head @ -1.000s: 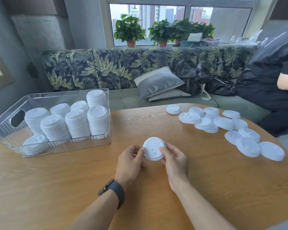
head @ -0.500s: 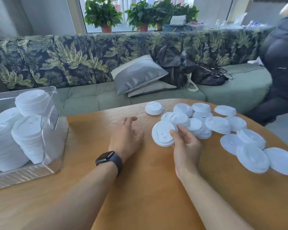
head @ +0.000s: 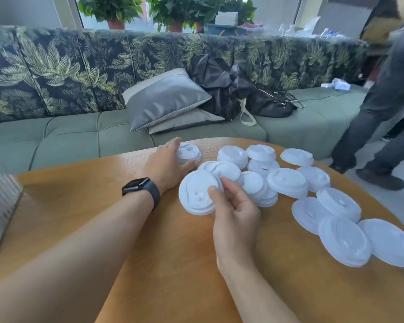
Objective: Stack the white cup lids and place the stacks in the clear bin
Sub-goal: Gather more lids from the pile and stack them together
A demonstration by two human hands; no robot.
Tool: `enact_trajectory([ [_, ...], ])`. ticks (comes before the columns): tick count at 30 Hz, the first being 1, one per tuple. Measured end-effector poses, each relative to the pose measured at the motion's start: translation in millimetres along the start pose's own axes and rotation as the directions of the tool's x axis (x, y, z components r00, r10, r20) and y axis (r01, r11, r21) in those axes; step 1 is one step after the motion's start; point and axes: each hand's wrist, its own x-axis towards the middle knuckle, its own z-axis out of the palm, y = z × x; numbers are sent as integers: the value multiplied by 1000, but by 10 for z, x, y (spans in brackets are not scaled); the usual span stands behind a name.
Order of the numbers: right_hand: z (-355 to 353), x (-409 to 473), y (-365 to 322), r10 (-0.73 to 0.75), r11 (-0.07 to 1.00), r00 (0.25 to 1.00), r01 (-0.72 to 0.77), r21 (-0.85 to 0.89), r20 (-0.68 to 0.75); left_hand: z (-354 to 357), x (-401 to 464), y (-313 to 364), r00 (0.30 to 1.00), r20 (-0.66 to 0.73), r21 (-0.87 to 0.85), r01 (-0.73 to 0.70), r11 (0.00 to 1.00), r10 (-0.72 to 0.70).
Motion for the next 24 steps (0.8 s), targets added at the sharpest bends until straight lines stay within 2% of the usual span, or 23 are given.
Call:
enact_trajectory([
  [5, 9, -28, -27, -8, 1000, 1000, 8, 7, -7, -52, -133, -58, 995, -90, -144, 40, 989, -53],
  [9, 19, -120, -66, -10, 999, 1000, 10, -35, 16, -229, -443, -94, 964, -184, -415, 102, 904, -193],
  [12, 4, -244, -101, 3, 997, 999, 0, -80, 34, -416, -814, -69, 937, -158, -618, 153, 771, -313],
  [15, -7, -426, -163, 50, 994, 996, -43, -100, 72, -622, -1293, -47, 935, -112, -717, 159, 679, -337],
  [19, -38, -749, -248, 187, 977, 970, -167, -134, 156, -912, -1979, -129, 949, -45, -762, 169, 625, -313],
  [24, -89, -1235, -360, 252, 957, 940, -206, -206, 231, -1265, -2782, -156, 935, 4, -800, 215, 560, -354],
])
